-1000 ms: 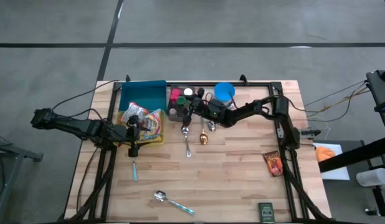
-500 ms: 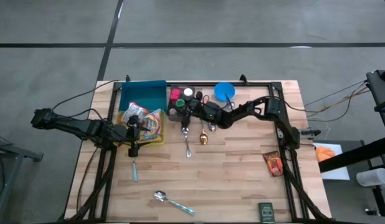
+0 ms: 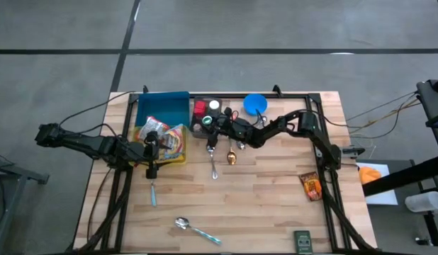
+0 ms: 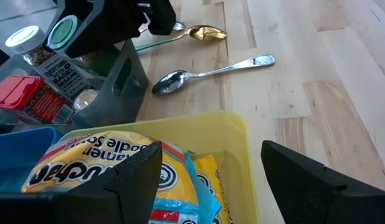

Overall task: Pick & Place Food Item
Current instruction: Put the green seasoning bottle into the black bin

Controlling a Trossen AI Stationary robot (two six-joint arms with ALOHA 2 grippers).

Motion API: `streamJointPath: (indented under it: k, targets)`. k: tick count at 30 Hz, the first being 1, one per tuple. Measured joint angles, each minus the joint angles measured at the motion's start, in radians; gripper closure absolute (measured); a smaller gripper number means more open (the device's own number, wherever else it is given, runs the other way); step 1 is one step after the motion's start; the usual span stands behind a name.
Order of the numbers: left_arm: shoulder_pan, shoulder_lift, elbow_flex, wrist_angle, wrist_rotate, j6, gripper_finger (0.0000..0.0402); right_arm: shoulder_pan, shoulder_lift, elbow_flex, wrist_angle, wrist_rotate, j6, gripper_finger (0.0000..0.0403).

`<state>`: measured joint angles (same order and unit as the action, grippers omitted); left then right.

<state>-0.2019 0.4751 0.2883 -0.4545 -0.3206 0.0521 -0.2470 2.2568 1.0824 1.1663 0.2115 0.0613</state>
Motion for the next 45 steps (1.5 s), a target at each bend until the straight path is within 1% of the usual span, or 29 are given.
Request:
streamJointPath:
  k: [19,27,33,38,42,45]
  targets:
    - [0.000,0.000,0.000,-0.001,0.000,-0.003,0.0130,-0.002,0.001,0.005,-0.001,-0.005,-0.012,0.0187]
    - [0.000,0.000,0.000,-0.001,0.000,-0.002,0.0130,-0.003,0.001,0.005,-0.002,-0.006,-0.004,0.0149]
    - [0.000,0.000,0.000,-0.001,0.000,-0.002,0.0130,-0.003,0.001,0.005,-0.002,-0.006,-0.005,0.0145]
    - [0.000,0.000,0.000,0.000,0.000,-0.002,0.0130,-0.001,-0.005,0.004,-0.003,-0.006,-0.031,0.0145]
    - [0.000,0.000,0.000,0.000,0.000,-0.002,0.0130,0.008,-0.033,0.003,0.000,-0.006,-0.087,0.0145]
    - [0.000,0.000,0.000,0.000,0.000,-0.001,0.0130,0.015,-0.060,0.003,-0.005,-0.004,-0.099,0.0145]
